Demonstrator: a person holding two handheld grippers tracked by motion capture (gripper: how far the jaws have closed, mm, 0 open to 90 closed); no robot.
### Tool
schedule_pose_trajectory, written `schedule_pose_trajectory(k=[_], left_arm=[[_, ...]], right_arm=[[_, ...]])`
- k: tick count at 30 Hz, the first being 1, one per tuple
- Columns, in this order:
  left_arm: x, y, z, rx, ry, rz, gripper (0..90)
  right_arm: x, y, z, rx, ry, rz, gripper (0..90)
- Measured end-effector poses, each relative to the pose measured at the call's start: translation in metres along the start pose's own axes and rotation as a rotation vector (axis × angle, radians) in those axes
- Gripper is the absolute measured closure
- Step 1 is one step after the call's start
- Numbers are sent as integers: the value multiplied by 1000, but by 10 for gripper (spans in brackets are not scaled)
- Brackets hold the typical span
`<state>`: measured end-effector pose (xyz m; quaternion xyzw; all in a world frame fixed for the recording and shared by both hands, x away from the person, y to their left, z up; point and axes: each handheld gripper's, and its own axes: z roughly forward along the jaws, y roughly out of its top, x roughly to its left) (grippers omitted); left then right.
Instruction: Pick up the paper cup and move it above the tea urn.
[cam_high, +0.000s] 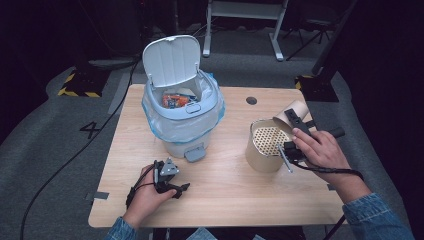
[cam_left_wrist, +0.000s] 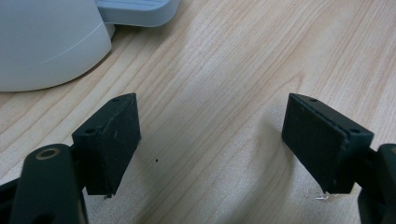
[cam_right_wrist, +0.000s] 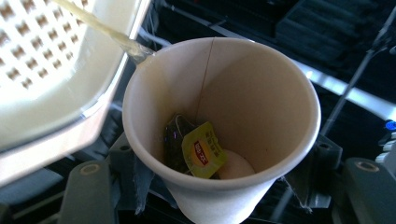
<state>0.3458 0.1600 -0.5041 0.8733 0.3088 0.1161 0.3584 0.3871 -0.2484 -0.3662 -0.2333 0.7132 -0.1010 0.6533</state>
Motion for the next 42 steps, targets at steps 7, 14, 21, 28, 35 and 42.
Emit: schedule_pose_trajectory(k=[7,14,21,28,35,42], left_arm=[[0,0,0,0,0,0,199],[0,0,0,0,0,0,199],[0,0,0,0,0,0,199],[0,0,0,0,0,0,199],[0,0,0,0,0,0,199],[0,0,0,-1,0,1,199]], right_arm=[[2,6,-2,34,-58,-150,346],[8,11,-3,64,-116,-310,346],[9,12,-3,80,-156,-400,345],[14,18,-2,97,-174,-540,345],[12,21,-2,104,-183,-592,345],[11,27,-6,119,-202,-623,347]])
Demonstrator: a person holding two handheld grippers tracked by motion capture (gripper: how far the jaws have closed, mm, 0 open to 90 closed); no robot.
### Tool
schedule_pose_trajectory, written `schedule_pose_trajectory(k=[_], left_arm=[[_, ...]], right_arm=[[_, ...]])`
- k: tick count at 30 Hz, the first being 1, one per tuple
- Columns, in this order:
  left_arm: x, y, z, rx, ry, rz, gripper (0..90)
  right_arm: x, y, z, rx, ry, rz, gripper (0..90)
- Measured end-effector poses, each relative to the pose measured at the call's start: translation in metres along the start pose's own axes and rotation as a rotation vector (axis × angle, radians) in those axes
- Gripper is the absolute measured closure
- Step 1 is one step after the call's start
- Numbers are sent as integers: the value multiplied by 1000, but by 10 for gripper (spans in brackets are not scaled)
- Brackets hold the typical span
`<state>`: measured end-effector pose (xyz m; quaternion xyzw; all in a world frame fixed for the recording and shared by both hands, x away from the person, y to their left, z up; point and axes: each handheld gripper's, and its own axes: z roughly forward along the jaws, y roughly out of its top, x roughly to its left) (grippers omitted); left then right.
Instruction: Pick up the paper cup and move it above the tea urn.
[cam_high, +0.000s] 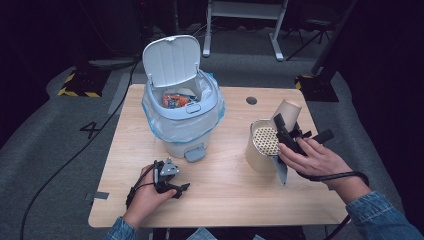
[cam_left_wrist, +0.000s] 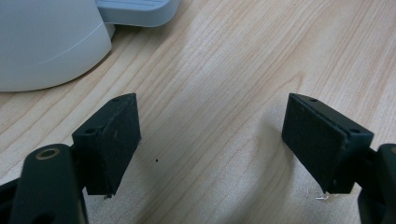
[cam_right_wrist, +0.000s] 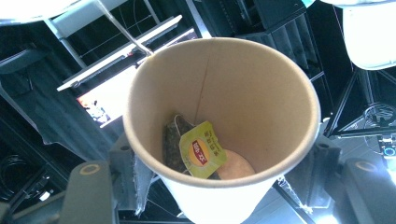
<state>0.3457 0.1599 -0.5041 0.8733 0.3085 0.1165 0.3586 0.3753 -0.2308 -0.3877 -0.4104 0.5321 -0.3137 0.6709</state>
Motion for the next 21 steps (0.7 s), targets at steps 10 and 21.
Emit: schedule_pose_trajectory(k=[10,21], left_arm=[[0,-1,-1,1,3,-8,200],[0,-1,-1,1,3,-8,200]], right_arm=[[-5,-6,1,28,0,-7,348],[-14,-7,-3,87,-15,-14,356]])
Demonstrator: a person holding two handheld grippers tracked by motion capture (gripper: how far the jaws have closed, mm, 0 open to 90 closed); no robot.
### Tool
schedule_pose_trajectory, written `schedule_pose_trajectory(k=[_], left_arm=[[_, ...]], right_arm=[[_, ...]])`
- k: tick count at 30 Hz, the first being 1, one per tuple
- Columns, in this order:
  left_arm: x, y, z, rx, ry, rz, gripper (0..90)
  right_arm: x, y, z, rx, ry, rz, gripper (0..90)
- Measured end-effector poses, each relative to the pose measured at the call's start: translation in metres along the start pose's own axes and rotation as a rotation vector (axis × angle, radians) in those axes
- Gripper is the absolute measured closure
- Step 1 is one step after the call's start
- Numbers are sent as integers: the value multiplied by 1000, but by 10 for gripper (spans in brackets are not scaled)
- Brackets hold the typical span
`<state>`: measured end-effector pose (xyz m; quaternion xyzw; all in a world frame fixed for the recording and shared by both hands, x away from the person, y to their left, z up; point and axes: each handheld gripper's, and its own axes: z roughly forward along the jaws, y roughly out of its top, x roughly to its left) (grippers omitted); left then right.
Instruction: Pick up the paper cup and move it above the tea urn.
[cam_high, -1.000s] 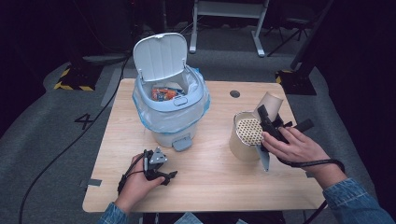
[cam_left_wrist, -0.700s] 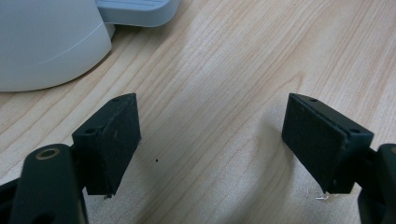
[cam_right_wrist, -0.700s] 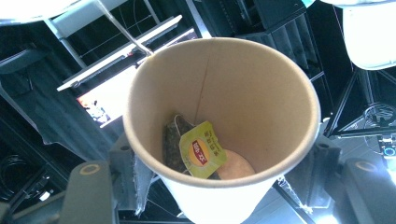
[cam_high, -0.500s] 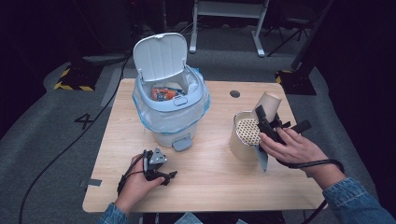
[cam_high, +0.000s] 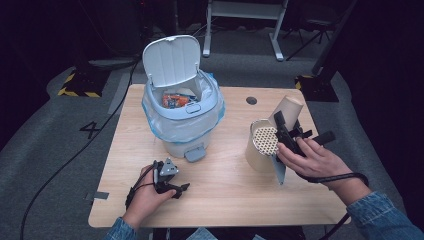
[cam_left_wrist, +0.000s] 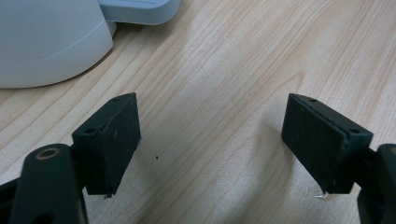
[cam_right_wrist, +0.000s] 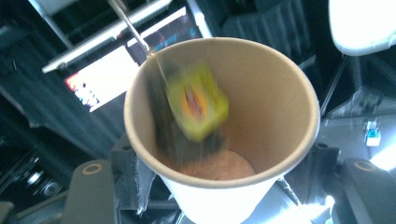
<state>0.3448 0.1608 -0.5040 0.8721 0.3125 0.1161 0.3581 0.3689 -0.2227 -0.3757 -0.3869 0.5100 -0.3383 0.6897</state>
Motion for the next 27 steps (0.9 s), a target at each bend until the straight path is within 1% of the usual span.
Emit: schedule_pose_trajectory(k=[1,2,3,4,5,6,7,8,11,12,14,16,19,20,21,22,24,25,26,27], left_arm=[[0,0,0,0,0,0,200],[0,0,0,0,0,0,200],[0,0,0,0,0,0,200],[0,0,0,0,0,0,200],[0,0,0,0,0,0,200],[0,0,0,0,0,1,200],[0,0,0,1,0,1,200],[0,0,0,0,0,1,200],[0,0,0,1,0,1,200],[0,0,0,1,0,1,200],[0,0,0,1,0,0,200],[0,0,0,1,0,0,200],[0,0,0,0,0,1,200],[0,0,0,0,0,1,200],[0,0,0,0,0,1,200],[0,0,0,1,0,0,200],[0,0,0,0,0,1,200],[0,0,0,1,0,1,200],[0,0,0,0,0,1,200],[0,0,0,1,0,1,200]], right_arm=[[0,0,0,0,0,0,356],[2,3,-1,-26,-9,-26,356],[2,3,-1,-26,-9,-26,356],[2,5,-1,-8,4,-17,358],[2,5,-1,-8,4,-17,358],[5,10,-4,-34,2,-49,358],[5,10,-4,-34,2,-49,358],[2,6,-3,-13,5,-19,358],[2,4,-2,-12,7,-11,357],[0,1,0,-10,10,3,356],[-1,0,0,-13,11,6,355],[-1,-1,1,-14,2,13,353],[0,-1,2,-23,9,13,349],[0,-2,3,-25,16,26,347],[0,-2,3,-25,16,26,347],[0,-3,3,-25,15,40,345],[-2,-5,4,-47,33,78,341],[-2,-7,4,-55,37,126,339],[-3,-9,4,-67,53,170,338],[-3,-13,6,-88,74,231,337]])
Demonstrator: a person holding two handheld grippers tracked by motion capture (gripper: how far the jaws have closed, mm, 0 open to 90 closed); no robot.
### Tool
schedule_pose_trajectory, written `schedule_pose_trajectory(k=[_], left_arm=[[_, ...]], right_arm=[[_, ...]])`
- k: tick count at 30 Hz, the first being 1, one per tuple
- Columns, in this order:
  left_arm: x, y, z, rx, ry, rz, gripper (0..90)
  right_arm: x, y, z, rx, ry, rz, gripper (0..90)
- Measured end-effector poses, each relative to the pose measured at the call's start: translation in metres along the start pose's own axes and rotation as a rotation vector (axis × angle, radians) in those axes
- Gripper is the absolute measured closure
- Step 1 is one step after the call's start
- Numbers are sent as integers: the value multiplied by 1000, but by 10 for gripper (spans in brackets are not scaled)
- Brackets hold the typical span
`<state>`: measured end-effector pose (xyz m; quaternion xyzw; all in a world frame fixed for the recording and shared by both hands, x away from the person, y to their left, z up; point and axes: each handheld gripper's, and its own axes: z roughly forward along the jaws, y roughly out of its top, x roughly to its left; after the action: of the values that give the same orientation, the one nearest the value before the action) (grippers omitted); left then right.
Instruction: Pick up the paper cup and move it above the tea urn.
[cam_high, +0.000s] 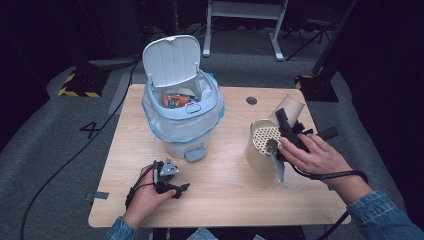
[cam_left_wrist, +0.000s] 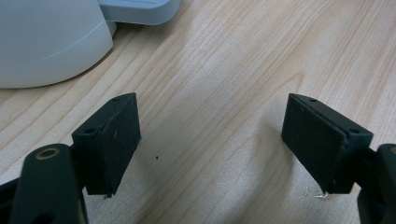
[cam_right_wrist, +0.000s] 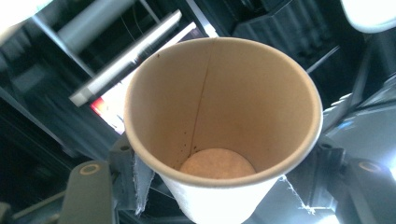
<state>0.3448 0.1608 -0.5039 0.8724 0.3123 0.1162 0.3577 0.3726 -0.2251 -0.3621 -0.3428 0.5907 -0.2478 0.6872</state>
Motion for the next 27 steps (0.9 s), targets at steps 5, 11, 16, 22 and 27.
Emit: schedule_pose_trajectory(k=[5,11,16,22,27], left_arm=[[0,0,0,0,0,0,200],[0,0,0,0,0,0,200],[0,0,0,0,0,0,200],[0,0,0,0,0,-1,200],[0,0,0,0,0,0,200]], right_arm=[[-5,-22,4,-75,99,321,330],[-2,-44,8,-165,203,642,324],[5,-65,15,-268,294,997,322],[15,-77,20,-338,403,1297,320],[31,-86,29,-410,573,1620,319]])
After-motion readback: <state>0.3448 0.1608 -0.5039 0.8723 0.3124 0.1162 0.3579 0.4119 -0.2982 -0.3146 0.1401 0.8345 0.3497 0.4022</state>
